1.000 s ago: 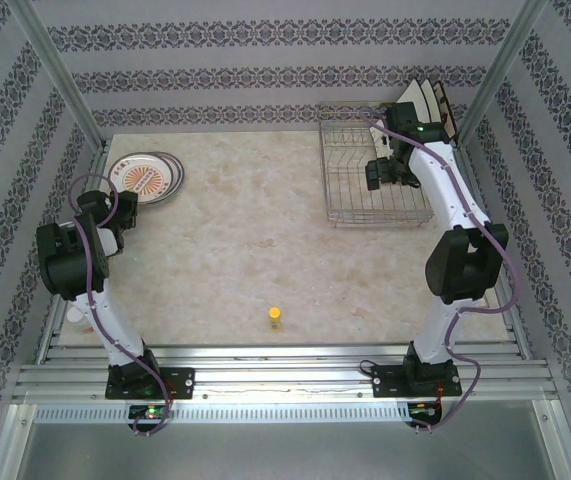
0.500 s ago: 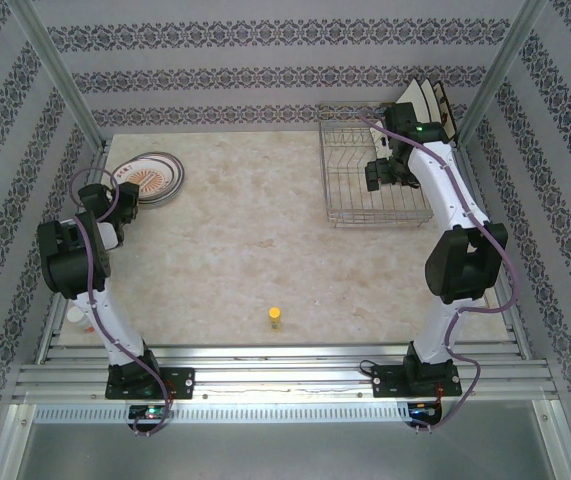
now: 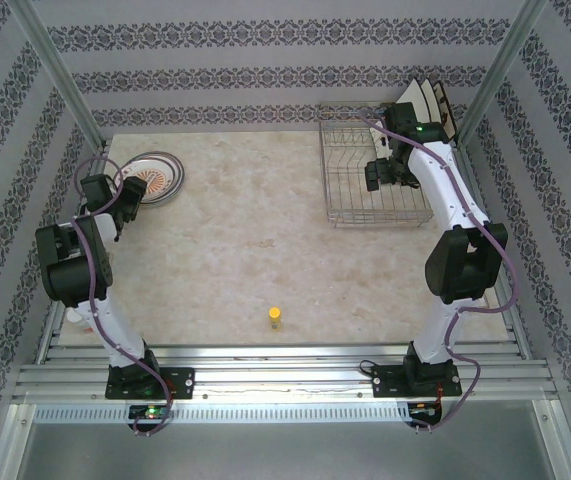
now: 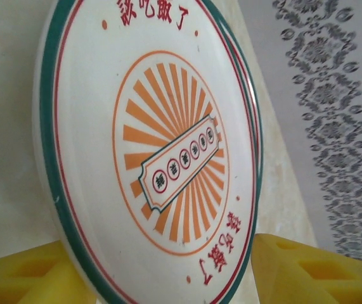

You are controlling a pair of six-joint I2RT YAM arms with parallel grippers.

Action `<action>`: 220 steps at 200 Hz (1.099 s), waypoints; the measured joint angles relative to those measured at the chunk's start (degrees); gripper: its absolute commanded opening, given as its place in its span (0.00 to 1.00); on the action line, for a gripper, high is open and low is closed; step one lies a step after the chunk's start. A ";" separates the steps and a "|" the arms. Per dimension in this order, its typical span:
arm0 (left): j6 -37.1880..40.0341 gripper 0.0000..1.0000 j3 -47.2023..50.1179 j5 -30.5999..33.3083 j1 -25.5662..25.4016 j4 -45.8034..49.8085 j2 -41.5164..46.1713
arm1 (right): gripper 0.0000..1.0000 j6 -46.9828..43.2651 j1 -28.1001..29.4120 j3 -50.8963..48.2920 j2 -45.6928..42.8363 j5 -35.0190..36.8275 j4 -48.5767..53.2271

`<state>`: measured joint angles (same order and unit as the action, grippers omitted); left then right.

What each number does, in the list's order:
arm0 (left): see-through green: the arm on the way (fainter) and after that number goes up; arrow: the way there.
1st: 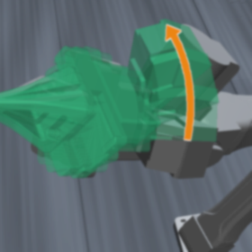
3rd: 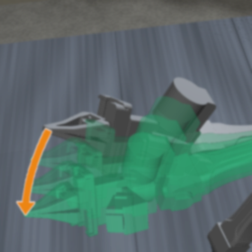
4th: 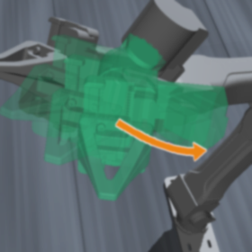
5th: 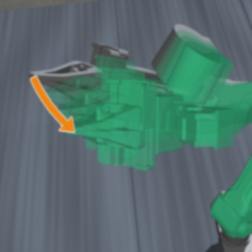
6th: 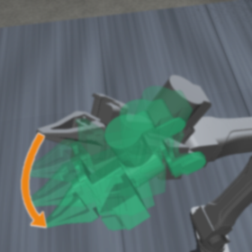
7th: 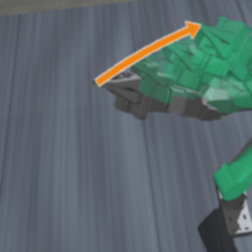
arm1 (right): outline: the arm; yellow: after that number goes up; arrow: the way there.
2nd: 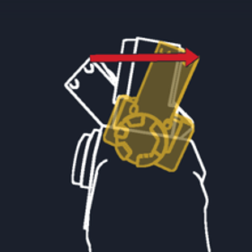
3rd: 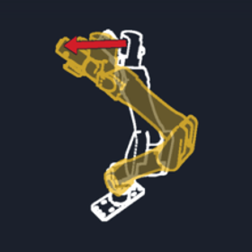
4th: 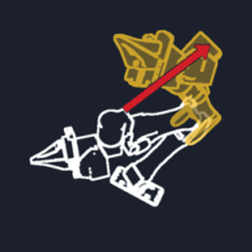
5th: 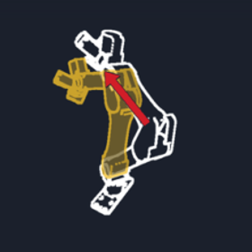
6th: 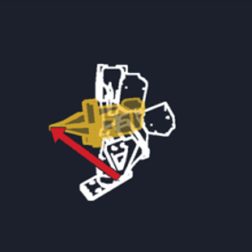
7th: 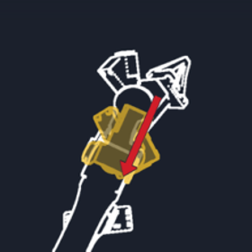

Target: Unload the plates from the dish rack

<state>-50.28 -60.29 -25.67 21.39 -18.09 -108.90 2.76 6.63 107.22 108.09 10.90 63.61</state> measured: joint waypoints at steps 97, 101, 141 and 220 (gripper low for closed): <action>19.15 0.93 -8.17 14.88 -5.51 22.21 2.64 | 0.98 -0.20 -0.04 -0.02 -0.15 -0.02 -0.26; 19.71 0.94 -8.70 15.39 -5.66 23.02 2.64 | 0.98 -0.20 -0.04 -0.02 -0.17 -0.04 -0.28; 29.16 1.00 -19.15 17.38 -8.15 35.63 2.64 | 0.98 -0.22 -0.55 -0.02 -1.29 -1.92 -0.48; 47.12 1.00 -51.63 17.11 -19.47 73.16 -1.51 | 0.98 -0.74 -7.28 13.00 -0.28 -3.93 1.36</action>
<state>-3.16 -111.92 -8.56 1.91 55.07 -110.41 2.02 -0.64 120.22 107.81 6.96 64.97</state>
